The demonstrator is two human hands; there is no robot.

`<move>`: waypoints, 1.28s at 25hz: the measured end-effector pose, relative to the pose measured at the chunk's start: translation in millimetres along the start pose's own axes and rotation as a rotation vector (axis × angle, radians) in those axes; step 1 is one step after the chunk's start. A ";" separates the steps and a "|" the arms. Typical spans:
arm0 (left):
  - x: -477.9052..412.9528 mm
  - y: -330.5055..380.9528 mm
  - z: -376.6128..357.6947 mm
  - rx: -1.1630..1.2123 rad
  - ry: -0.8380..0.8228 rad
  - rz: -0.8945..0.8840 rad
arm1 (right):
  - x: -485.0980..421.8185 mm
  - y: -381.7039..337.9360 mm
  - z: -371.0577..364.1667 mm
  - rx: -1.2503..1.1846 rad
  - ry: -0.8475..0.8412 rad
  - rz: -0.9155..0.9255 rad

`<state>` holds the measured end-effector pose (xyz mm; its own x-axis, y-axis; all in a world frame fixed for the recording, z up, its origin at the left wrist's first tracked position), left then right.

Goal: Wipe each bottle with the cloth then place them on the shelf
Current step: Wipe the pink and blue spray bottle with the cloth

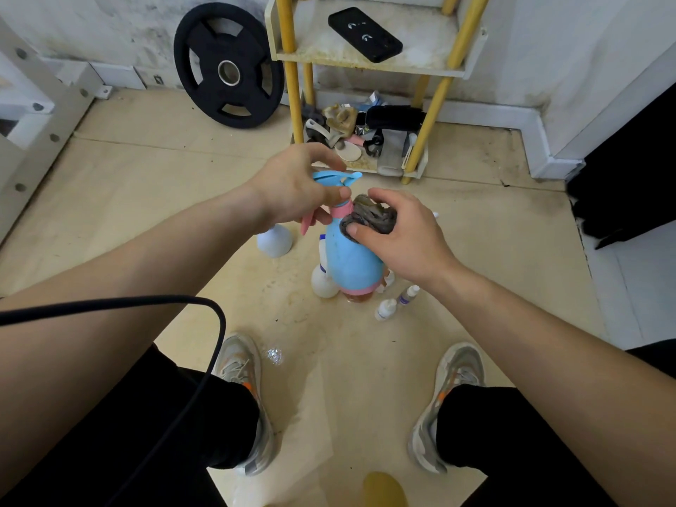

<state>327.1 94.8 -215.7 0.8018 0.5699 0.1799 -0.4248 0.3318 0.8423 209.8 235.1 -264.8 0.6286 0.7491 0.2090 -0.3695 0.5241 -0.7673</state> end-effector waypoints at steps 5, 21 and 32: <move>-0.3 0.1 1.8 -0.122 0.045 -0.058 | -0.2 -3.4 3.8 -0.025 0.001 0.040; -3.3 -11.0 -13.3 0.534 0.419 0.326 | 4.0 15.2 -21.7 0.576 0.331 0.608; 4.6 -11.1 -16.4 0.314 0.191 0.246 | -33.5 7.8 15.8 0.069 -0.107 0.180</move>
<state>328.6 106.1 -232.6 0.5884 0.7417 0.3219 -0.4210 -0.0588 0.9051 175.0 220.5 -268.2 0.4732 0.8700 0.1382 -0.5174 0.4015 -0.7557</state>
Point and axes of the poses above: each hand's wrist, its own x-axis away from the middle knuckle, its own z-axis out of the back of the hand, y = z × x, the point moved 2 cm from there along -x, towards the middle knuckle, and after that the axes turned 9 degrees about -z, right-handed, at the moved point
